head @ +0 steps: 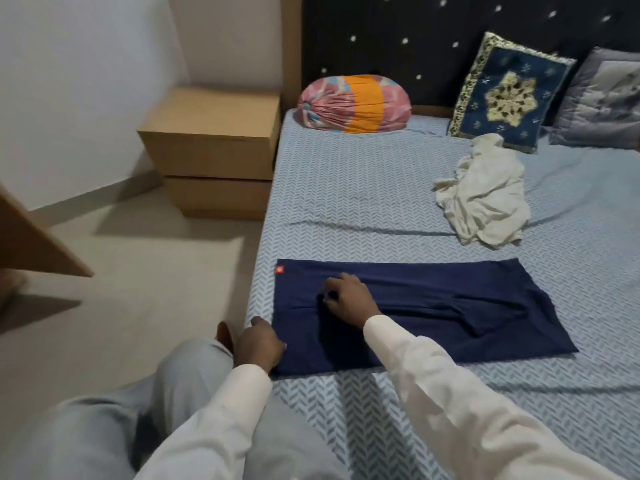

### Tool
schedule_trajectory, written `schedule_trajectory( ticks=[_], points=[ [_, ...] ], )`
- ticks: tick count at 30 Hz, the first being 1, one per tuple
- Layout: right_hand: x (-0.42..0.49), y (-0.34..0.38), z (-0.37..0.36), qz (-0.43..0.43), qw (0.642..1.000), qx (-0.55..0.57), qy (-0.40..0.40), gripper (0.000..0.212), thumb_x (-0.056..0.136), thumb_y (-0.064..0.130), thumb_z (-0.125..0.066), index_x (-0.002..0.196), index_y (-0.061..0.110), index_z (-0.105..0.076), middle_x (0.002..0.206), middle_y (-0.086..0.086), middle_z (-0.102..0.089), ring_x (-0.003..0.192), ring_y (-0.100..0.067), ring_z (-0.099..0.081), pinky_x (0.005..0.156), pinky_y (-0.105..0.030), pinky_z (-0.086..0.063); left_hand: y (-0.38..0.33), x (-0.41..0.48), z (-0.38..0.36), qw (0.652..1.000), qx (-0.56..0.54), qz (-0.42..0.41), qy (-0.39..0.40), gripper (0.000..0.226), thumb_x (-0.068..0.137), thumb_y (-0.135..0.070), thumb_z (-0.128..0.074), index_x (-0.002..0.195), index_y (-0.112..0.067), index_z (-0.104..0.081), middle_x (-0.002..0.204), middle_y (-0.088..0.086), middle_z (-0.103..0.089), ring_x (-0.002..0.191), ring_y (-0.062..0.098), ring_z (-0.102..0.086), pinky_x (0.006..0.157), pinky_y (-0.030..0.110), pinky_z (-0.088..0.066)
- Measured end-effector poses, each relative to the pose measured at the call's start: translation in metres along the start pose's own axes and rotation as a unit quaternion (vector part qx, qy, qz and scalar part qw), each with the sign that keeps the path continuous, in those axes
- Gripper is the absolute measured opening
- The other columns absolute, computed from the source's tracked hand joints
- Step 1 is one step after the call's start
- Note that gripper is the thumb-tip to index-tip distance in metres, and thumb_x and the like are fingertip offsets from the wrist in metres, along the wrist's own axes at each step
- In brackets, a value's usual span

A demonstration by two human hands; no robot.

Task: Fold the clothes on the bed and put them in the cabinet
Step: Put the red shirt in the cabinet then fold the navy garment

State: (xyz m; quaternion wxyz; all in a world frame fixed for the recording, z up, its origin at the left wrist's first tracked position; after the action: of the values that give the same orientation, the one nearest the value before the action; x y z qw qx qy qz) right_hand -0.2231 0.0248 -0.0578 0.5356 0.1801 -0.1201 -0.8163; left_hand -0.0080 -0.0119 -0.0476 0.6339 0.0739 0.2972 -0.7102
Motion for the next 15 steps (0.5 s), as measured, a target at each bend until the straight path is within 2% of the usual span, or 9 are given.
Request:
schedule_trajectory(
  ticks=[2,5,9,12,15],
  points=[
    [0.001,0.02,-0.009,0.023,0.999,0.02,0.016,0.027,0.084,0.04,-0.062,0.109,0.03,-0.065,0.11,-0.003,-0.056,0.111,-0.028,-0.051,0.095,-0.042,-0.044,0.005,0.004,-0.001,1.0,-0.022,0.0,0.004,0.051,0.088,-0.029,-0.065,0.128,-0.006,-0.043,0.129,0.017,-0.058,0.124,0.031,-0.05,0.1,0.031,-0.038],
    [0.001,0.029,-0.015,0.029,0.999,-0.017,0.013,0.029,0.085,0.044,-0.065,0.111,0.032,-0.065,0.11,-0.001,-0.056,0.112,-0.026,-0.05,0.094,-0.04,-0.043,0.001,0.005,-0.006,0.998,-0.051,-0.018,0.009,0.045,0.087,-0.028,-0.065,0.122,-0.007,-0.049,0.127,0.018,-0.059,0.119,0.034,-0.055,0.1,0.035,-0.043],
    [0.001,0.038,-0.013,0.036,0.999,-0.01,0.015,0.028,0.085,0.045,-0.066,0.11,0.033,-0.064,0.114,0.002,-0.054,0.113,-0.025,-0.048,0.093,-0.043,-0.043,-0.001,0.005,-0.004,0.997,-0.062,-0.031,-0.046,0.033,0.09,-0.019,-0.057,0.121,-0.01,-0.048,0.127,0.016,-0.054,0.118,0.035,-0.054,0.099,0.04,-0.043],
    [-0.002,0.043,-0.017,0.055,0.998,-0.017,0.031,0.034,0.083,0.047,-0.068,0.114,0.035,-0.062,0.116,0.001,-0.052,0.116,-0.025,-0.045,0.094,-0.044,-0.041,-0.001,0.012,-0.001,0.993,-0.1,-0.037,-0.045,0.031,0.087,-0.026,-0.063,0.114,-0.014,-0.054,0.122,0.013,-0.059,0.114,0.035,-0.056,0.095,0.041,-0.046],
    [-0.001,0.044,-0.02,0.052,0.998,-0.031,0.034,0.03,0.086,0.044,-0.065,0.114,0.033,-0.063,0.116,-0.001,-0.053,0.117,-0.027,-0.045,0.094,-0.044,-0.038,-0.001,0.017,0.005,0.988,-0.145,-0.033,-0.032,0.031,0.085,-0.034,-0.067,0.109,-0.017,-0.057,0.118,0.009,-0.063,0.112,0.031,-0.057,0.089,0.032,-0.041]
  ],
)
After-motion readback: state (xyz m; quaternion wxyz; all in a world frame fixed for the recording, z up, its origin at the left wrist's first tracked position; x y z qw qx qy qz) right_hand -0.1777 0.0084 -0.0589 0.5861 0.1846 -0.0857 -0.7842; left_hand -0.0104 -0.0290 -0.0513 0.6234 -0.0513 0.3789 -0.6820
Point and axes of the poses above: each hand's wrist, its own x-axis towards the middle knuckle, its own z-axis out of the back of the hand, y = z × x, the point moved 5 cm from there along x, towards the middle knuckle
